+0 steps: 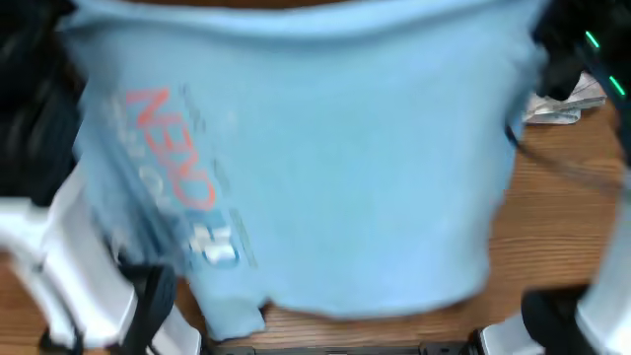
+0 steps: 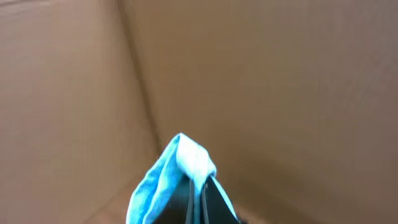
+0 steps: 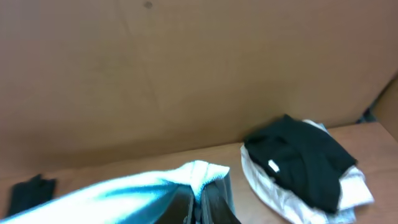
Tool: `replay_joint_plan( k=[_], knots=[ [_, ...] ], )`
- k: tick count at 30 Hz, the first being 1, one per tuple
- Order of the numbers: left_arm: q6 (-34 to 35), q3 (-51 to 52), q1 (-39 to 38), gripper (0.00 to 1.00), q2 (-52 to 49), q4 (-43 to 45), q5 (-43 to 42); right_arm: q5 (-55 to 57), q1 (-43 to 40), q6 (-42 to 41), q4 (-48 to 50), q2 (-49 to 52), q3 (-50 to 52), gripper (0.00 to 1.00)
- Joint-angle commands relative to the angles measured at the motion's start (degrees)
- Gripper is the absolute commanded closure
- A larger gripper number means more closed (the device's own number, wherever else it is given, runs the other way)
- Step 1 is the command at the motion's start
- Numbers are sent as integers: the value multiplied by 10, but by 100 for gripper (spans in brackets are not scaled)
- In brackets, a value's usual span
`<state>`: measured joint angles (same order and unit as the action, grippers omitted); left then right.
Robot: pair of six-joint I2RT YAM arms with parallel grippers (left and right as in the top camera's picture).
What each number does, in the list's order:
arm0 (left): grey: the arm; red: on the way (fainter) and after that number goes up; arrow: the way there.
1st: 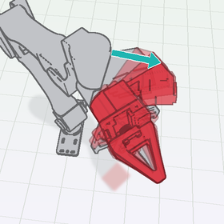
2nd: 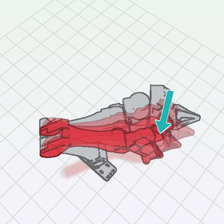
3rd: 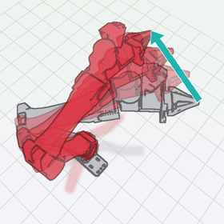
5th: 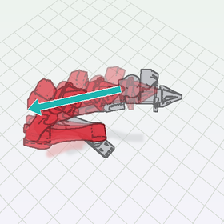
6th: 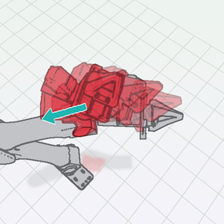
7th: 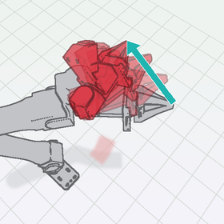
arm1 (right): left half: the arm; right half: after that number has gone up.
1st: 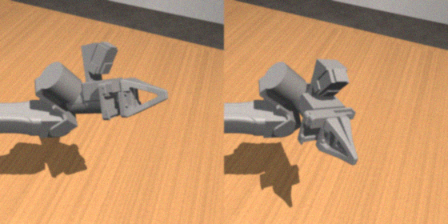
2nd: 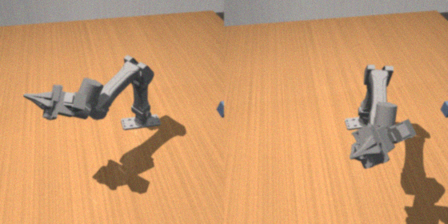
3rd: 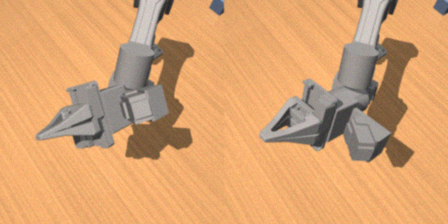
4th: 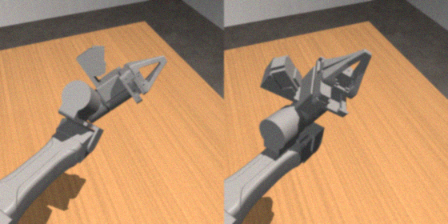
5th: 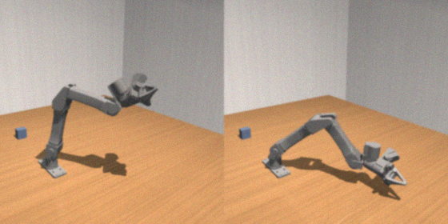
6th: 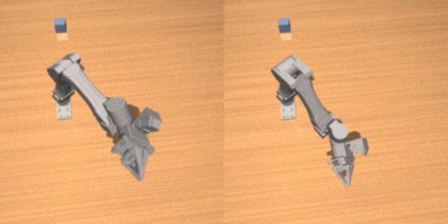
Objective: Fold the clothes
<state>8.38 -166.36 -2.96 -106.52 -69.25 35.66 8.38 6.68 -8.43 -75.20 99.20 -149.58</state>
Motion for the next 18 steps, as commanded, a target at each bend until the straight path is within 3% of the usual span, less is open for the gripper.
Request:
replay_joint_plan(
  k=[1, 9, 18],
  knots=[
    [-59, -2, 4, 96, -42, 85, -38, 36, -3, 39, 80, 30, -4, 96],
    [-90, -3, 4, 96, -47, 215, -95, 34, -14, 104, 221, 33, -5, 96],
    [-96, -2, 45, 96, -66, 185, -202, -17, -58, 101, 168, 86, -5, 96]
  ],
)
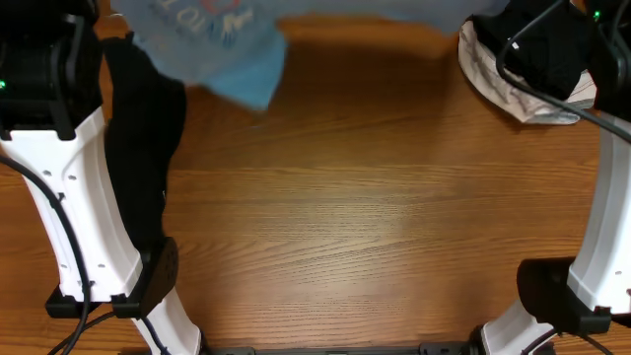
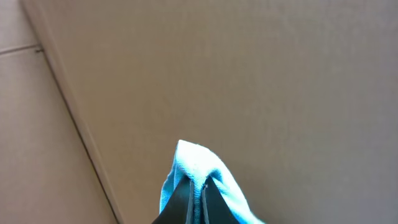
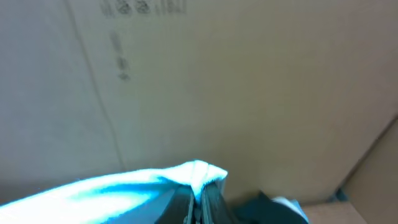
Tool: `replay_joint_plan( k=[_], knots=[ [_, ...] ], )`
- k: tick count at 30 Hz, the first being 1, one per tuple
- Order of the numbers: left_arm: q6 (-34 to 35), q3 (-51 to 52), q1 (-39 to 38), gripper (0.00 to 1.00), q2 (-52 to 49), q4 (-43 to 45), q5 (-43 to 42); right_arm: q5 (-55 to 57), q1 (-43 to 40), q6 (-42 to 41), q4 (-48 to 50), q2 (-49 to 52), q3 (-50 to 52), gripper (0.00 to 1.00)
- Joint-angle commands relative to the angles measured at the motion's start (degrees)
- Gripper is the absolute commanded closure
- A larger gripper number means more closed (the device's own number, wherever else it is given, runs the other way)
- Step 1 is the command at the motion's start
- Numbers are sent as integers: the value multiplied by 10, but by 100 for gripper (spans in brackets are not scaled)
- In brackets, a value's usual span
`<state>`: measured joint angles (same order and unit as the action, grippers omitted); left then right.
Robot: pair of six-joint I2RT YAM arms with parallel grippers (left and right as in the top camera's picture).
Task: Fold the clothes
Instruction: 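Lay the held shirt back down flat, pulling it toward the front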
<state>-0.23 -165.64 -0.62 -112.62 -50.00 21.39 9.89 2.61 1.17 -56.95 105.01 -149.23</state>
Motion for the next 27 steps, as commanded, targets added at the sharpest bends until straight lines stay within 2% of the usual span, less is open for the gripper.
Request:
replay_joint_plan(
  k=[1, 7, 12, 18, 22, 25, 27],
  knots=[
    [-9, -10, 26, 96, -10, -23, -72, -44, -22, 3, -26, 37, -8, 96],
    [-5, -10, 29, 96, -64, -183, -92, -97, -40, 3, -96, 101, -8, 96],
    [64, -10, 28, 96, -111, -310, -97, -111, -40, 3, -159, 127, -8, 96],
    [71, -10, 28, 96, -111, -397, -182, -114, -44, -27, -271, 123, -8, 96],
    [71, -9, 28, 96, -96, -468, -186, -134, -49, -49, -335, 122, -8, 96],
    [67, 9, 25, 96, -80, -468, -225, -132, -49, -74, -401, 120, -8, 96],
    [67, 27, 24, 96, -69, -468, -250, -141, -49, -74, -401, 106, 13, 96]
  ],
)
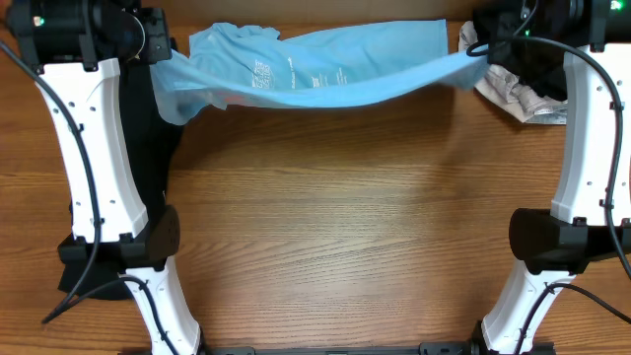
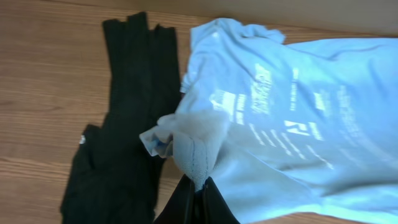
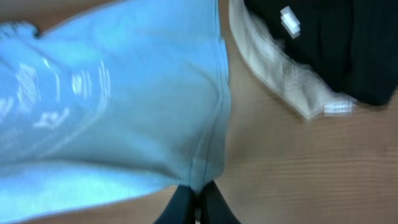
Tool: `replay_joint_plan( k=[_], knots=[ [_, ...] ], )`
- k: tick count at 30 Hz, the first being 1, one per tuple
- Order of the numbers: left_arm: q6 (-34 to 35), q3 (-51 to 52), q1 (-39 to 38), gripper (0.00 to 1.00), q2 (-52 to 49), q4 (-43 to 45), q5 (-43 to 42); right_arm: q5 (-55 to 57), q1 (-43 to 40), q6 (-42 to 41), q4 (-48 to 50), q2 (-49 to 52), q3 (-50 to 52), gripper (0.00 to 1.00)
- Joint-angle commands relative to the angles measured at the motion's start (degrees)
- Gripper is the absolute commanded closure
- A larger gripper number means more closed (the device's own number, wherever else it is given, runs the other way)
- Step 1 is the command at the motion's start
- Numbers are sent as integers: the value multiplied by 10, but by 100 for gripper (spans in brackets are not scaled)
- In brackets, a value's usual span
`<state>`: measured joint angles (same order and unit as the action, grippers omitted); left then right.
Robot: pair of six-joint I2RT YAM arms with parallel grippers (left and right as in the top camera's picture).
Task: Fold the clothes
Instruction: 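Lay the held shirt back down flat, pulling it toward the front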
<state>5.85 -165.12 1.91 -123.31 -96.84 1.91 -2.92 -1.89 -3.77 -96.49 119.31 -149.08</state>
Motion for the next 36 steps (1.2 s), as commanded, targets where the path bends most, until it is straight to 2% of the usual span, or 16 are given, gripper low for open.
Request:
replay_joint_plan(
  k=[1, 7, 14, 20, 28, 32, 36],
  knots=[
    [6, 43, -3, 96, 49, 0, -67, -12, -4, -25, -6, -48, 27, 96],
    [7, 230, -12, 96, 140, 0, -50, -6, -4, -35, -6, -158, 185, 96],
    [82, 469, -13, 96, 281, 3, 17, 9, -5, -37, 22, -332, 438, 96],
    [114, 630, -13, 96, 387, 15, 14, 28, -13, -131, 27, -455, 596, 96],
    [183, 792, -17, 96, 551, 37, 17, 29, -17, -212, -2, -548, 670, 96],
    [195, 817, -17, 96, 611, 61, 21, 29, -17, -218, 0, -556, 670, 96],
    [195, 840, -17, 96, 626, 105, 46, 29, -17, -216, 22, -545, 679, 96]
  ],
)
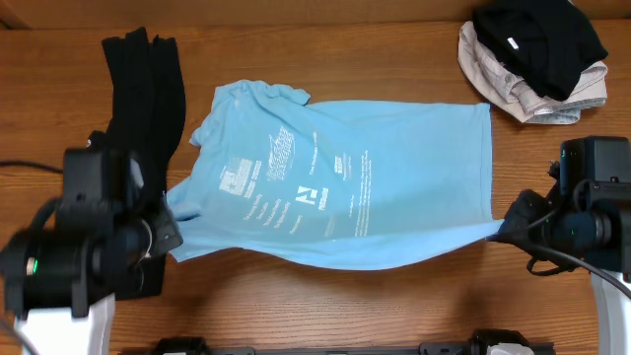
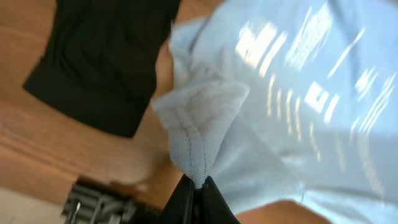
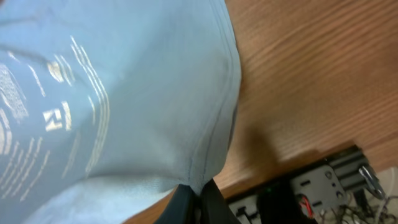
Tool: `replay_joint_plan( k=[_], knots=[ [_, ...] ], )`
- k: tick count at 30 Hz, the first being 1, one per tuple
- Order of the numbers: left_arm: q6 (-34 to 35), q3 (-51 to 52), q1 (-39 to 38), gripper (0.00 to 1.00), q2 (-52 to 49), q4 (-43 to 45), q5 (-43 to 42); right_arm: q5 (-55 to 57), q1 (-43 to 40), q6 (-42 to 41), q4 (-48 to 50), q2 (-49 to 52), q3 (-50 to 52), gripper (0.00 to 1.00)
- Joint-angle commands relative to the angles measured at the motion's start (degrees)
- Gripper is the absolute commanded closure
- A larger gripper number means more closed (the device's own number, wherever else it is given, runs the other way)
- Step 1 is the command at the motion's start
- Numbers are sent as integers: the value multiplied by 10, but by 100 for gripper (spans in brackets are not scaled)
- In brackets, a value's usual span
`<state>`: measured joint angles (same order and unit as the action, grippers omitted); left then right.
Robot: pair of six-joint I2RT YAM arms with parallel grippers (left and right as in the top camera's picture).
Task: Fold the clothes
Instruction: 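Lay the held shirt back down flat, pulling it toward the front, then release the shirt's corners and raise both grippers away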
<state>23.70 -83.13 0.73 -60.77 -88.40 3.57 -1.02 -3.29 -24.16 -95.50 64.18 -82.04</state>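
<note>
A light blue T-shirt (image 1: 335, 182) with white print lies spread across the middle of the wooden table, its far edge flat and its near edge lifted. My left gripper (image 1: 170, 239) is shut on the shirt's near left corner (image 2: 198, 163), seen bunched in the left wrist view. My right gripper (image 1: 501, 229) is shut on the near right corner (image 3: 200, 177), the hem stretched between both.
A black garment (image 1: 148, 94) lies lengthwise at the left, partly under the shirt's edge. At the back right stands a pile of black and white clothes (image 1: 532, 49). The table's front edge (image 3: 298, 149) and mounting hardware (image 3: 311, 186) lie just below the grippers.
Both grippers have come from the back of the table to its front edge, still gripping the shirt corners. The shirt, then hanging in a narrow band at the back, now lies spread out.
The shirt first hung high in front of the overhead camera, a corner in each gripper. Then it was at the back edge, then stretched as a band along the back. Now it is spread over the table with both near corners still held.
</note>
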Motion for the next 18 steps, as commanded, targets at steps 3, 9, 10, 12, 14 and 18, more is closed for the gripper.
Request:
replay_joint_plan(
  k=[3, 9, 10, 12, 14, 18],
  knots=[
    [16, 42, -5, 96, -15, 66, 31, 11, -3, -9, 35, 24, 23, 96],
    [14, 86, -5, 96, -103, 151, 28, 14, -3, 3, 101, 59, 90, 96],
    [9, 90, -5, 96, -121, 160, 28, 14, -3, 3, 114, 66, 103, 96],
    [0, 93, -6, 96, -153, 174, 28, 13, -3, 3, 141, 79, 131, 96],
    [-16, 93, -10, 96, -190, 197, 28, 13, -3, 3, 170, 93, 161, 96],
    [-24, 93, -22, 96, -263, 261, 28, 13, -3, 3, 239, 132, 219, 96]
  ],
)
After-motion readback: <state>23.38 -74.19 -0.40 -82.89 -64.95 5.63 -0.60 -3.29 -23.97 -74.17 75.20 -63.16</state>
